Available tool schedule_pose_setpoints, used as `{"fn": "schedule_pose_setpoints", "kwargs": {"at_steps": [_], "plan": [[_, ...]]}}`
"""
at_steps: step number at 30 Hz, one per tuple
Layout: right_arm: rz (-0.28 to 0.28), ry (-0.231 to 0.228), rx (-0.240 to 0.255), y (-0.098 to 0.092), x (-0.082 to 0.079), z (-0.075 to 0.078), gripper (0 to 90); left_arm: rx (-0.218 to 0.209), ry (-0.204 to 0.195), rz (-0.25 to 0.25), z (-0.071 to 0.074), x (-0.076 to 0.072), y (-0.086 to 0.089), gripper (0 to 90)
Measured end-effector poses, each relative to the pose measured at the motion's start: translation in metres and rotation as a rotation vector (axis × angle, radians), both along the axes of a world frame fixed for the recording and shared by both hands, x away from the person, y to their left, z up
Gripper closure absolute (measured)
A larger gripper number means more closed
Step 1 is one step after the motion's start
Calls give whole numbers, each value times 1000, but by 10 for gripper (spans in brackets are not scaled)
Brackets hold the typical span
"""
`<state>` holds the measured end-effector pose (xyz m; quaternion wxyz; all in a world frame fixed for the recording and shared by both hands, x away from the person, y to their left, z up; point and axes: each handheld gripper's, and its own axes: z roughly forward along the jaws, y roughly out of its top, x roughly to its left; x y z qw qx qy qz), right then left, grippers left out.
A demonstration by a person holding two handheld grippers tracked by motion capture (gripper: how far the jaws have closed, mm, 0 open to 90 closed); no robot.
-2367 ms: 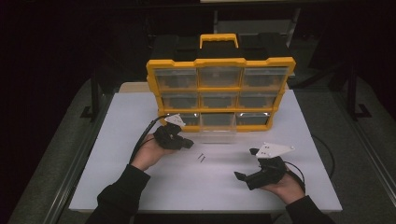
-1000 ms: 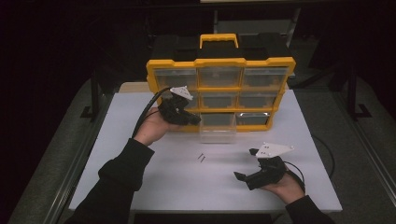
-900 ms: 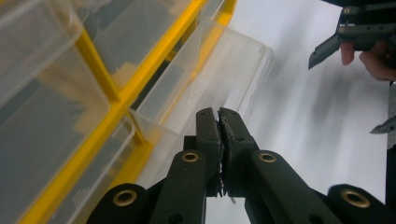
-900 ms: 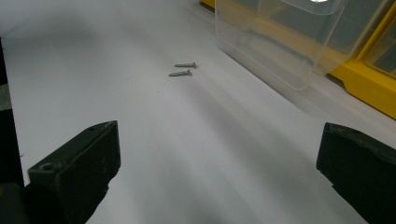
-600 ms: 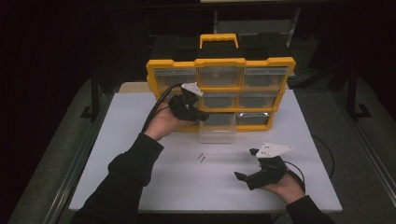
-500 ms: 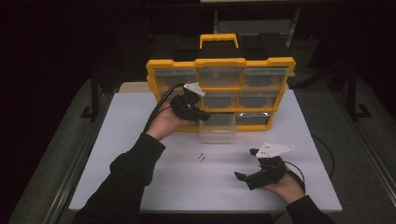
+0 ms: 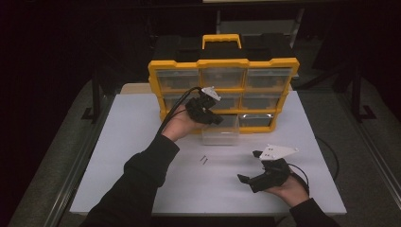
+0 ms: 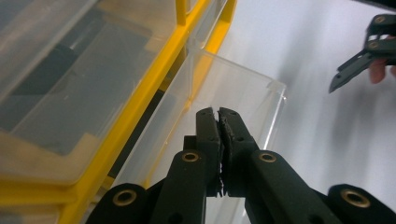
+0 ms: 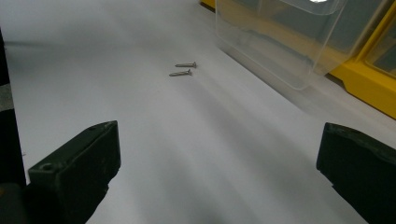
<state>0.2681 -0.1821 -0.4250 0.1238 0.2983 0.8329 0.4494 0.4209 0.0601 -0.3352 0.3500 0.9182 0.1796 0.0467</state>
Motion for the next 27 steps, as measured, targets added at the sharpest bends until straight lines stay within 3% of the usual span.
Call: {"fn": "schedule_pose_setpoints", "kwargs": {"at_steps": [6, 15, 22, 25, 27], "plan": [[0, 0, 1, 0, 0, 0, 0, 34, 7, -3, -10, 4, -7, 871], [0, -2, 1, -1, 0, 0, 0, 42, 28, 8, -17, 5, -11, 869], [-1, -2, 2, 0, -1, 1, 0, 28, 9, 41, -11, 5, -5, 783], [-3, -2, 4, -1, -1, 1, 0, -17, 15, 49, -5, 4, 2, 758], [-2, -1, 2, -1, -1, 1, 0, -25, 14, 45, -2, 3, 6, 738]]}}
